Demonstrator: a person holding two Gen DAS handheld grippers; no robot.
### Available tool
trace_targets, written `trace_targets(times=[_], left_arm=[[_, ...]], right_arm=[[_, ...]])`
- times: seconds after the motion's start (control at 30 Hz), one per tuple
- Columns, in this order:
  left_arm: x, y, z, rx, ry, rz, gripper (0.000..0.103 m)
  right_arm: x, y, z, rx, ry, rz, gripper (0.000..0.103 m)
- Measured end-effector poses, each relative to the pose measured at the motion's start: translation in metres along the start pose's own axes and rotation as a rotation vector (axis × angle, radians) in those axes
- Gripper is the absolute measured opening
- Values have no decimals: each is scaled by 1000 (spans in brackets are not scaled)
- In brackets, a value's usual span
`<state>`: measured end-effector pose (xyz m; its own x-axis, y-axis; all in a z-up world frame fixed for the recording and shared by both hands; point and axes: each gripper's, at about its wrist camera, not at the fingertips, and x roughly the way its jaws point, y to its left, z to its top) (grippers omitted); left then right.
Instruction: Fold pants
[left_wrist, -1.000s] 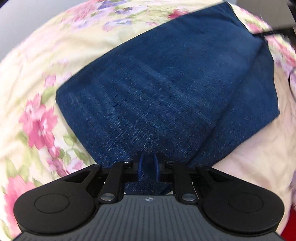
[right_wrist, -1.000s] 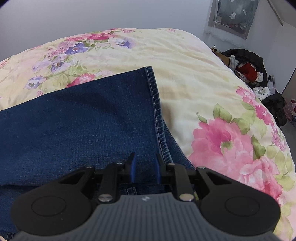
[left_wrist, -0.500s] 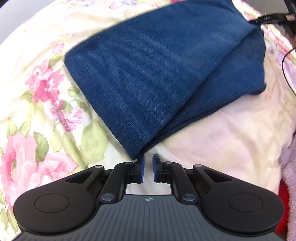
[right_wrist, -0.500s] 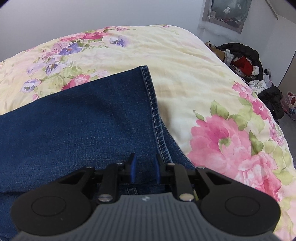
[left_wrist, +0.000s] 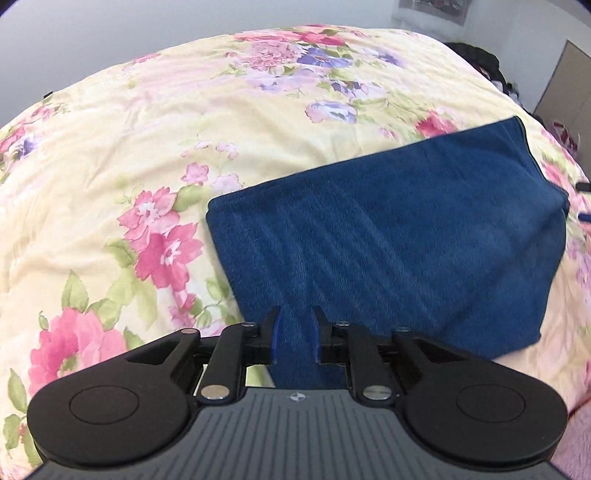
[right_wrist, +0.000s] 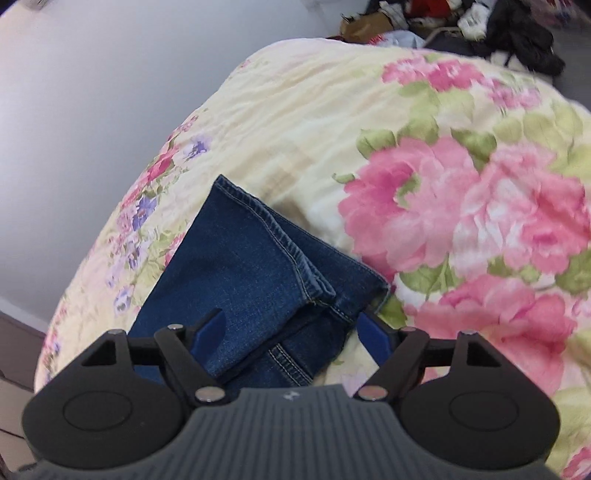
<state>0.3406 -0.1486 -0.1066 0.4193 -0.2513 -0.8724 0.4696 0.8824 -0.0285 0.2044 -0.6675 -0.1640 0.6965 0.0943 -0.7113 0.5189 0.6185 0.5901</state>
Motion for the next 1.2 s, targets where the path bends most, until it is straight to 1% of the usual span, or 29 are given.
trace_targets(times=[0.13,0.27,0.37,0.47,0.5,0.53,0.57,0.6,0.63,0.7,0.77,0.8,0.83,0.9,0.93,0.97,1.03,1.13,1.2], left_arm=[[12,-12,11,20,-3,-30,20],[27,-27,26,39,-17,-53,23],[44,-40,41,44,-17,-75,23],[58,-61,56,79,-31,-91,24],[62,-67,61,89,-36,-96,24],[66,-75,66,98,-42,-100,26],[71,-82,72,108,-46,-105,27],[77,-90,79,118,-47,-108,27],[82,-96,85,126,-49,-111,27],[92,-109,97,140,-62,-118,27],[102,-121,108,145,-72,-118,27],[107,-125,112,146,-78,-118,27],[111,-130,115,147,-84,-119,27],[121,-138,122,149,-92,-126,27],[125,-140,125,154,-92,-127,27],[129,-143,127,161,-93,-124,27],[136,-145,130,168,-97,-118,27],[144,-145,133,152,-99,-117,27],[149,-146,134,150,-107,-109,27]], right_arm=[[19,-19,-3,84,-17,32,73],[37,-31,-2,146,-27,74,73],[52,-33,-3,112,8,62,73],[56,-34,-5,88,1,81,73],[56,-36,-5,87,-6,89,70],[55,-36,-6,77,-14,90,62],[54,-37,-6,63,-18,94,58],[51,-36,-5,51,-25,106,45],[47,-36,-2,43,-34,121,37],[41,-36,1,27,-40,150,34],[39,-40,3,26,-36,169,34],[41,-44,3,44,-28,176,36],[42,-52,2,83,-15,181,43],[47,-69,-1,201,15,222,52],[49,-78,-4,251,31,257,52],[50,-83,-6,264,34,277,52],[53,-85,-9,251,27,288,53],[60,-85,-8,265,10,307,53],[63,-81,-7,265,-7,308,50]])
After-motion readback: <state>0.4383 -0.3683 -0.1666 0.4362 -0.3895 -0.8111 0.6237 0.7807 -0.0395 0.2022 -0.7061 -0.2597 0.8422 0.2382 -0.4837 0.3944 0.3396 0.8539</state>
